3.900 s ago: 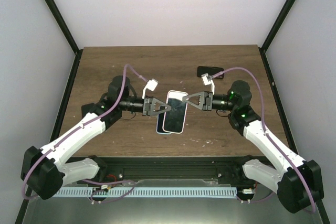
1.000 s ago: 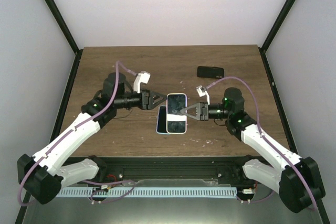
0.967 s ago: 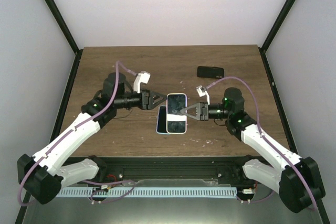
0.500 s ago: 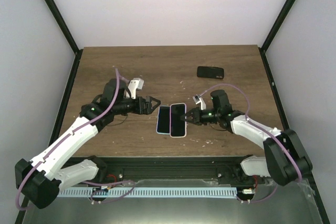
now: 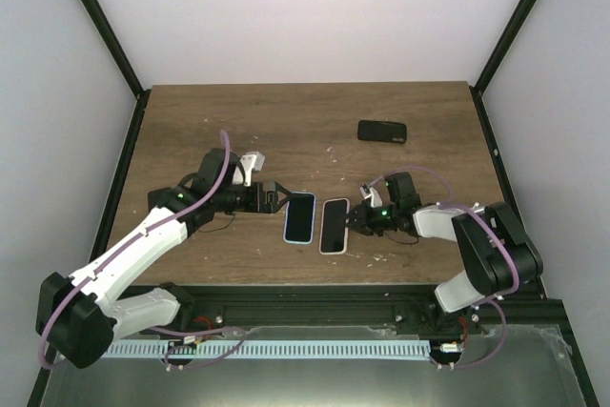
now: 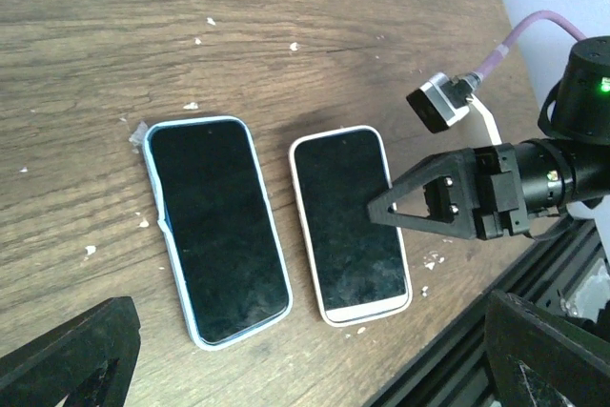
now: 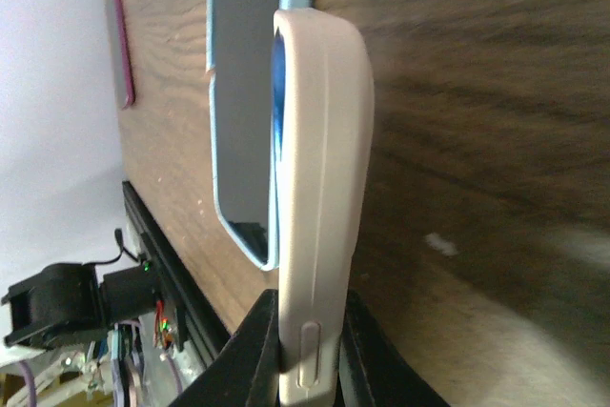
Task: Put the phone into the phone case
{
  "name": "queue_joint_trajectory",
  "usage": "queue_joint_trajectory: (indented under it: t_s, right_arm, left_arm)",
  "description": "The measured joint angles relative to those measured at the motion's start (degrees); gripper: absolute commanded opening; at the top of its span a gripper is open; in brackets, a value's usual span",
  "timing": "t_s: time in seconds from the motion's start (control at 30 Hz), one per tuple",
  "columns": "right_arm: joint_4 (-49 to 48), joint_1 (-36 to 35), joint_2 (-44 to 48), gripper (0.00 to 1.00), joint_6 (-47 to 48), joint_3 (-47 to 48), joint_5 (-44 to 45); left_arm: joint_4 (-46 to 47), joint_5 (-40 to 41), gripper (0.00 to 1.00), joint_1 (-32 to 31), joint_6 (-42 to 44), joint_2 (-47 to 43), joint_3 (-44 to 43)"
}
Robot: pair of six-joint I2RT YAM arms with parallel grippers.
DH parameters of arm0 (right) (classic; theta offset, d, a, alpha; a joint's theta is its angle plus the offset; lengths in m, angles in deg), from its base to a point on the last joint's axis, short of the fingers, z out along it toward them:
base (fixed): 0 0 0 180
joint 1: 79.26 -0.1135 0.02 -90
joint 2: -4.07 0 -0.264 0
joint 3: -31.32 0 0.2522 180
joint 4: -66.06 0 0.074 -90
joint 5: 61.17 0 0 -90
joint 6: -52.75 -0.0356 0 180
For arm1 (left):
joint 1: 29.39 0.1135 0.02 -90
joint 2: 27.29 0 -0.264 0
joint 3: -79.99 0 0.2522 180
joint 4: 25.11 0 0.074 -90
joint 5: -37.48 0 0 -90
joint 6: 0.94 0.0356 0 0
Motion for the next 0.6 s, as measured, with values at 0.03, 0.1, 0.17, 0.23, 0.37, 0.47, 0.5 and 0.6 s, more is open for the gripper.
queue_joint_trajectory:
  t_s: [0.03,0.1,0.17,0.23,0.37,0.47,0.5,0.6]
  right_arm:
    - [0.07,0.39,-0.37,0.23,0.2,0.0,-0.13]
    - [0.22,0.46,-1.03,0.27,1.2,0.13,0.7]
    - [0.98,0.61,-2.08,0.28,2.23,0.46,1.99]
    - [1.95,0.79,-2.99,0.28,2.97,0.87,3.56]
    - [2.16,1.01,-2.73,0.28,3.08,0.9,4.9]
    - [1.81,1.22,-2.43,0.37,2.54,0.9,5.92]
    - [1.79,1.27,-2.29,0.38,2.21,0.9,6.1]
    - [1.99,1.42,-1.25,0.37,2.36,1.11,7.98]
  left_arm:
    - [0.02,0.37,1.0,0.04,-0.02,0.02,0.09]
    - [0.02,1.18,1.0,0.15,-0.07,0.02,0.59]
    - [0.0,1.64,1.0,0.2,-0.11,0.04,1.29]
    - [-0.04,2.01,1.0,0.2,-0.17,0.04,1.9]
    - [-0.24,2.62,1.0,0.22,-0.48,0.28,2.12]
    - [-0.28,2.89,1.0,0.26,-0.7,0.72,2.12]
    - [-0.28,2.93,1.0,0.26,-0.74,0.74,2.12]
    - [-0.31,2.99,1.0,0.26,-0.79,0.74,2.12]
